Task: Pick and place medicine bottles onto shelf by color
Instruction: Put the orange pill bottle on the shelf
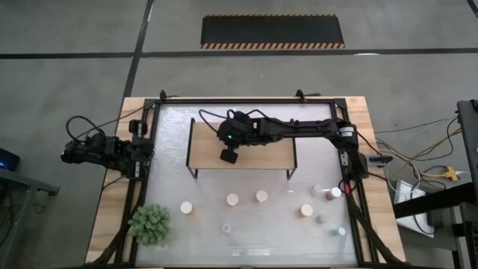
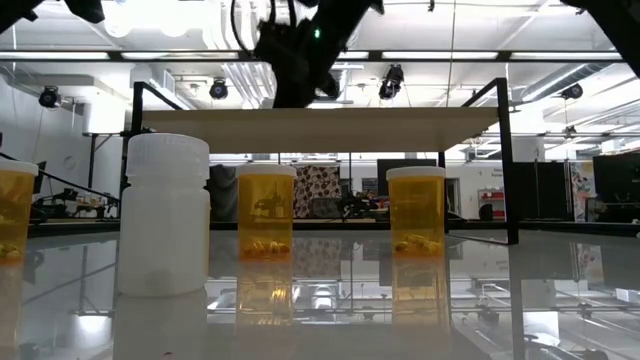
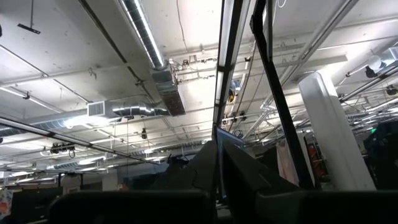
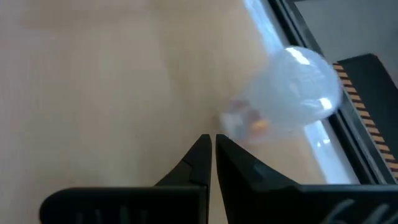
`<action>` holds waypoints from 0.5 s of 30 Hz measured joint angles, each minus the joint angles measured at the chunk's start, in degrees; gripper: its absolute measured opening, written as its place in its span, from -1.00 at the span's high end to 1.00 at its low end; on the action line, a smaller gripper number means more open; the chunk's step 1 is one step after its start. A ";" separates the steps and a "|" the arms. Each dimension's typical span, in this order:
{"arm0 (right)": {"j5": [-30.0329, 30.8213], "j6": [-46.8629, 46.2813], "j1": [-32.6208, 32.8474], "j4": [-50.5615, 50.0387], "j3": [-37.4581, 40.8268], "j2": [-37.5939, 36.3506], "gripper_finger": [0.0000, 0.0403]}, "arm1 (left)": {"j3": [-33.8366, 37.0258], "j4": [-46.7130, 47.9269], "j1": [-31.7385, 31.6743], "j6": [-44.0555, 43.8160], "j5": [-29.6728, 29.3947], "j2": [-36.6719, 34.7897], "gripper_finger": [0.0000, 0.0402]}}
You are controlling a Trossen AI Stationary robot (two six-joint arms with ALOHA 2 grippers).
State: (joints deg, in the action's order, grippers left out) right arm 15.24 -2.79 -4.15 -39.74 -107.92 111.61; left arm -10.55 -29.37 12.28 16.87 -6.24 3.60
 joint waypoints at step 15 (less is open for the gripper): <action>7.08 0.52 21.55 20.65 23.00 -15.85 0.96 | 0.04 0.92 0.02 -0.08 0.00 1.32 0.97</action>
State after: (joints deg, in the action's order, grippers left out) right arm 22.32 -2.27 17.40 -19.09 -84.92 95.75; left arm -10.50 -28.45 12.29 16.80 -6.24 4.92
